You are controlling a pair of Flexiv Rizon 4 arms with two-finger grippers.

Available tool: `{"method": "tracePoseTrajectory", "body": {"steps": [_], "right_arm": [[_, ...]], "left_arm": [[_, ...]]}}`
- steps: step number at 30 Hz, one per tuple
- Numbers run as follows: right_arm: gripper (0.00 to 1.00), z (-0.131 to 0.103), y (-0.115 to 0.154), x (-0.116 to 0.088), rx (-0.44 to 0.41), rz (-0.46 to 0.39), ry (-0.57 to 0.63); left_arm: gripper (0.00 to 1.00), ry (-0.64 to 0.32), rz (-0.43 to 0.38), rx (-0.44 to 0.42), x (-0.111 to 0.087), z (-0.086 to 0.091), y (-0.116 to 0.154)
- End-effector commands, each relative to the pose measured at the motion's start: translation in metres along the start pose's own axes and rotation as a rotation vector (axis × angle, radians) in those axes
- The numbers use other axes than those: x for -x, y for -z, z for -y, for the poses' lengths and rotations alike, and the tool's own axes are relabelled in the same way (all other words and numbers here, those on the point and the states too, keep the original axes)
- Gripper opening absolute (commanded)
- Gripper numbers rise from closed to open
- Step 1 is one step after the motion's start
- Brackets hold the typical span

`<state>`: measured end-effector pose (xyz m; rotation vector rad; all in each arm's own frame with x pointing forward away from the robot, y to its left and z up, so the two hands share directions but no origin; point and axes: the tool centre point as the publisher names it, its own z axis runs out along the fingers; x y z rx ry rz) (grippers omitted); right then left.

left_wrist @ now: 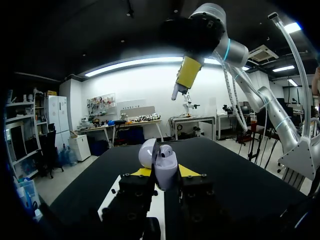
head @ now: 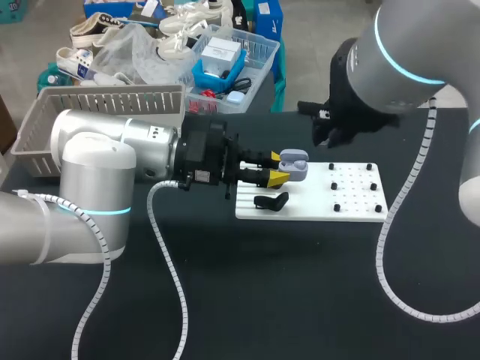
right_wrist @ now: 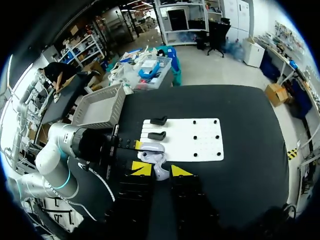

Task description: Pick up each earbud case from the left stands, insert the matching earbuds, close the lid, and place the case in the box.

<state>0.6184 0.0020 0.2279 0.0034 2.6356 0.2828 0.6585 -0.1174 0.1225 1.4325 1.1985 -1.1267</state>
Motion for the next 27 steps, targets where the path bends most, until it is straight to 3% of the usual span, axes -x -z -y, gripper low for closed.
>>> {"method": "tracePoseTrajectory", "body": {"steps": [1,11,27], "right_arm": [[0.00,-0.010,-0.002,0.008,-0.003,-0.148,0.035],[0.00,-0.030,-0.008,0.007,-0.011,-0.263,0.103],[0.00,-0.030,-0.017,0.000,-0.011,-0.301,0.118]], "left_arm": [[0.00,-0.001,0.001,0.000,-0.001,-0.001,-0.001],[0.00,-0.001,0.001,0.000,-0.001,-0.001,-0.001],[0.00,-0.001,0.001,0.000,-0.001,-0.001,-0.001]]}}
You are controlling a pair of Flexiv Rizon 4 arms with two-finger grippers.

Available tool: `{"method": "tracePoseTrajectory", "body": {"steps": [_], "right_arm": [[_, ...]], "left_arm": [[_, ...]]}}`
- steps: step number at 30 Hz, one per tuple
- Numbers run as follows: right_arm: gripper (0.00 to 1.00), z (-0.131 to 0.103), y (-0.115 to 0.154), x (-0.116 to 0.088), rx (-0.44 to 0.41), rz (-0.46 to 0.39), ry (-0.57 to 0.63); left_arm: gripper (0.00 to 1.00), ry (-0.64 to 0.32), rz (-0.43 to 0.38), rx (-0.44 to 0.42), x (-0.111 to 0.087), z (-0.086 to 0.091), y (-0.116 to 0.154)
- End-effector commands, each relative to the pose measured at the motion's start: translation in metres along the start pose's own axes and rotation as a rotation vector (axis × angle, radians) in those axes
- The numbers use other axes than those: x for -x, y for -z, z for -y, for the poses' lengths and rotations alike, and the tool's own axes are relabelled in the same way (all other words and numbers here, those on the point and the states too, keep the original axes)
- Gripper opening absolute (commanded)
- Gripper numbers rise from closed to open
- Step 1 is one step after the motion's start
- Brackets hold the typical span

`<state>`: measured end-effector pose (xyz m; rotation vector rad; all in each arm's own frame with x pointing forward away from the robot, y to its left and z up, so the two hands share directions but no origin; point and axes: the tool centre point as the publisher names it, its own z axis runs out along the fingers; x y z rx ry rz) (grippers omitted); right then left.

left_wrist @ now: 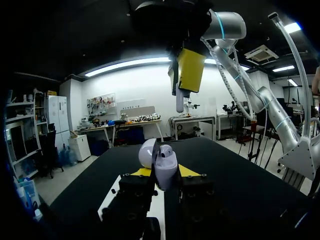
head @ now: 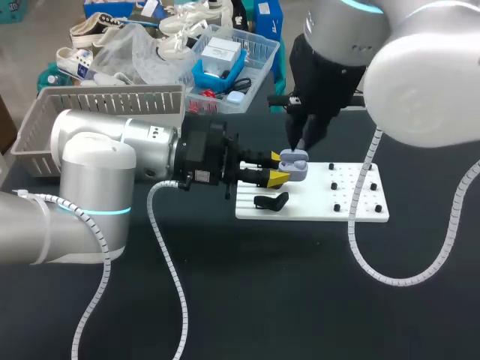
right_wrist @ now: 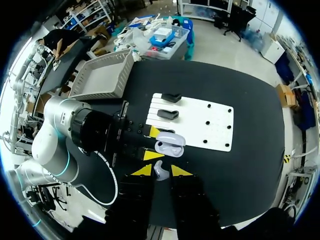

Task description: Pick up each earbud case from the left stands, insert the matching earbuds, close the lid, and place the case in the box.

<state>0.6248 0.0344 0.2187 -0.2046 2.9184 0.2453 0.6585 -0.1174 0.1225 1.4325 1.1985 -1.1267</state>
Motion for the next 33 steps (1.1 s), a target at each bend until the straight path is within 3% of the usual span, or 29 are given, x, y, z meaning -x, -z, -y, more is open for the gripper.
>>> {"method": "tracePoseTrajectory", "body": {"steps": [1,7,13,22,33], "right_arm": [[0.00,-0.001,0.001,0.001,-0.001,-0.003,0.000],[0.00,-0.001,0.001,0.001,-0.001,-0.003,0.000],[0.00,-0.002,-0.001,0.000,0.113,-0.044,0.030],[0.00,-0.005,-0.005,0.000,0.072,-0.055,0.080],[0.00,-0.004,-0.017,-0.001,0.025,-0.044,0.056]], "left_arm": [[0.00,-0.001,0.001,0.000,-0.001,-0.001,-0.001],[0.00,-0.001,0.001,0.000,-0.001,-0.001,-0.001],[0.00,-0.001,0.001,0.000,-0.001,-0.001,-0.001],[0.00,-0.001,0.001,0.000,-0.001,-0.001,-0.001],[0.00,-0.001,0.001,0.000,-0.001,-0.001,-0.001]]}}
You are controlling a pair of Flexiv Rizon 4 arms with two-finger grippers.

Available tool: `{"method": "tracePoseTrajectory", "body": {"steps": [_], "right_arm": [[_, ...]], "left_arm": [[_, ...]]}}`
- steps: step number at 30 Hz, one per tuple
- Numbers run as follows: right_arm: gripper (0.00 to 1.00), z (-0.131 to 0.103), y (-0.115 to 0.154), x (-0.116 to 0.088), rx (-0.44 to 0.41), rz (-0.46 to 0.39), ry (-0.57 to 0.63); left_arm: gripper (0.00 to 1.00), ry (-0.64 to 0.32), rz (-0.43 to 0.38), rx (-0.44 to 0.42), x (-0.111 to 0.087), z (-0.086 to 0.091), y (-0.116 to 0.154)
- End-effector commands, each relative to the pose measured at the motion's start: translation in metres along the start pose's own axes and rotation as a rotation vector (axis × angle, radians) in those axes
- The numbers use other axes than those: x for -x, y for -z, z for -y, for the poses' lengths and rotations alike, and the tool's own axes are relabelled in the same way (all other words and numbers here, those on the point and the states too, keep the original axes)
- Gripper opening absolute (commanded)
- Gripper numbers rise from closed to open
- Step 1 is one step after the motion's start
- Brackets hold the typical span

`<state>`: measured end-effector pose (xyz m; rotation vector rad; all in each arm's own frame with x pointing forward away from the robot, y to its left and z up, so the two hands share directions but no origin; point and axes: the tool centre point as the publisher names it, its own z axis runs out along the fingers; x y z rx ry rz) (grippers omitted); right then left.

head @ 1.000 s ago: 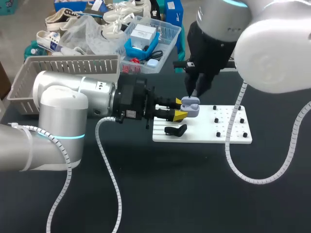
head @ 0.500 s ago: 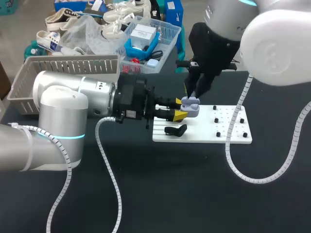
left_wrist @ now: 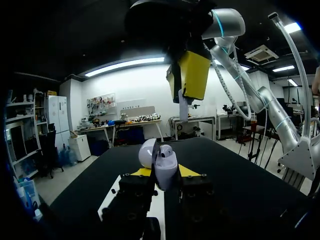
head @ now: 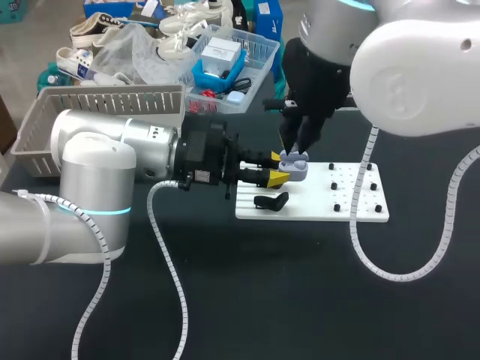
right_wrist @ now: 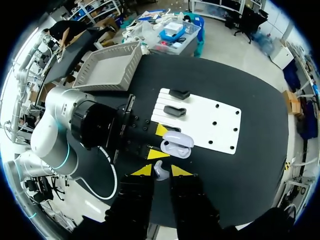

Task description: Pick up each earbud case from the left stands, insert the matching earbuds, close the lid, and place the case in the box.

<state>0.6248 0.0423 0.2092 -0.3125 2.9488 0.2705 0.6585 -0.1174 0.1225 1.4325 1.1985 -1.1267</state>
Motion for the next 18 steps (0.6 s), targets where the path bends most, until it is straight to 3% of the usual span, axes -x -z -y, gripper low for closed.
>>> {"method": "tracePoseTrajectory", "body": {"steps": [1,18], "right_arm": [[0.00,0.003,-0.008,0.001,-0.001,0.001,-0.013],[0.00,0.003,-0.026,0.008,-0.030,0.011,-0.053]], "left_arm": [[0.00,-0.001,0.001,0.000,-0.001,-0.001,-0.001],[0.00,-0.001,0.001,0.000,-0.001,-0.001,-0.001]]}}
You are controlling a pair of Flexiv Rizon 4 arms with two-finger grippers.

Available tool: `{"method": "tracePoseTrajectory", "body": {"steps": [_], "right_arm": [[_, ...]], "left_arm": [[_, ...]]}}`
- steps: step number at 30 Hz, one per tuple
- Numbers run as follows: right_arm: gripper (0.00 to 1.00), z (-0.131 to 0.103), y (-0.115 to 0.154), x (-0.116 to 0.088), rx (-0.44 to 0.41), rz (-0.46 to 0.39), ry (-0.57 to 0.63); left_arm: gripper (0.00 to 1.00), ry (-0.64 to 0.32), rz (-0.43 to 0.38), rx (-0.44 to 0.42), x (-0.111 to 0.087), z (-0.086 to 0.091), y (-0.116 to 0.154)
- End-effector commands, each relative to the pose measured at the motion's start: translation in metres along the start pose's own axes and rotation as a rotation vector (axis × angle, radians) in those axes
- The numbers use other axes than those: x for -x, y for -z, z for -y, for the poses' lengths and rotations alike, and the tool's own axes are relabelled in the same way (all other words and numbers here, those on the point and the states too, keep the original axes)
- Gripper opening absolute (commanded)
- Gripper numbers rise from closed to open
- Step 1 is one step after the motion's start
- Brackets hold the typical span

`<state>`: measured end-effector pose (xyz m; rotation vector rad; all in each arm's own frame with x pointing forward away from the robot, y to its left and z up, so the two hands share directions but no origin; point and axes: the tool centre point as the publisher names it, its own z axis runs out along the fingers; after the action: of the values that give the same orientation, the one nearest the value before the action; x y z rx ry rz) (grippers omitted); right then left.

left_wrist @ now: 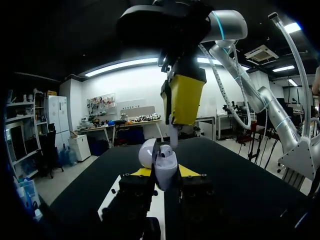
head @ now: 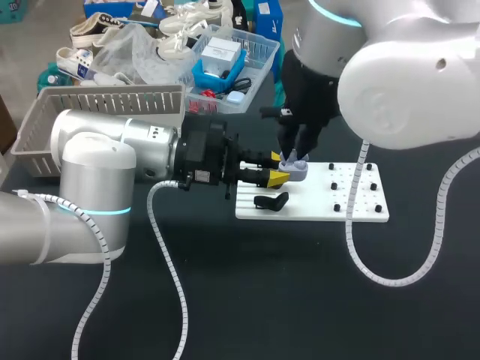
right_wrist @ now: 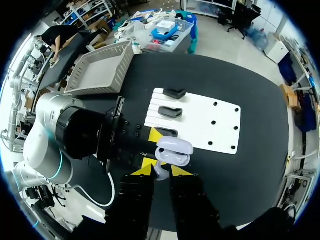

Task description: Pick up each earbud case from the left stands, insert the matching earbuds, close the lid, and place the case in the box.

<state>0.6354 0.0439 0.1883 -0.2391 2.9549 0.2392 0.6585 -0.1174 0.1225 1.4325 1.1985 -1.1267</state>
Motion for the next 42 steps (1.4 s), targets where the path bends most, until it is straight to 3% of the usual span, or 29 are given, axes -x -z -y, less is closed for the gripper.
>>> {"method": "tracePoseTrajectory", "body": {"steps": [1,42], "right_arm": [[0.00,-0.001,-0.005,0.001,-0.005,0.008,-0.009],[0.00,0.003,-0.021,0.012,-0.011,0.015,-0.028]], "left_arm": [[0.00,-0.001,0.001,0.000,-0.001,-0.001,-0.001],[0.00,-0.001,0.001,0.000,-0.001,-0.001,-0.001]]}}
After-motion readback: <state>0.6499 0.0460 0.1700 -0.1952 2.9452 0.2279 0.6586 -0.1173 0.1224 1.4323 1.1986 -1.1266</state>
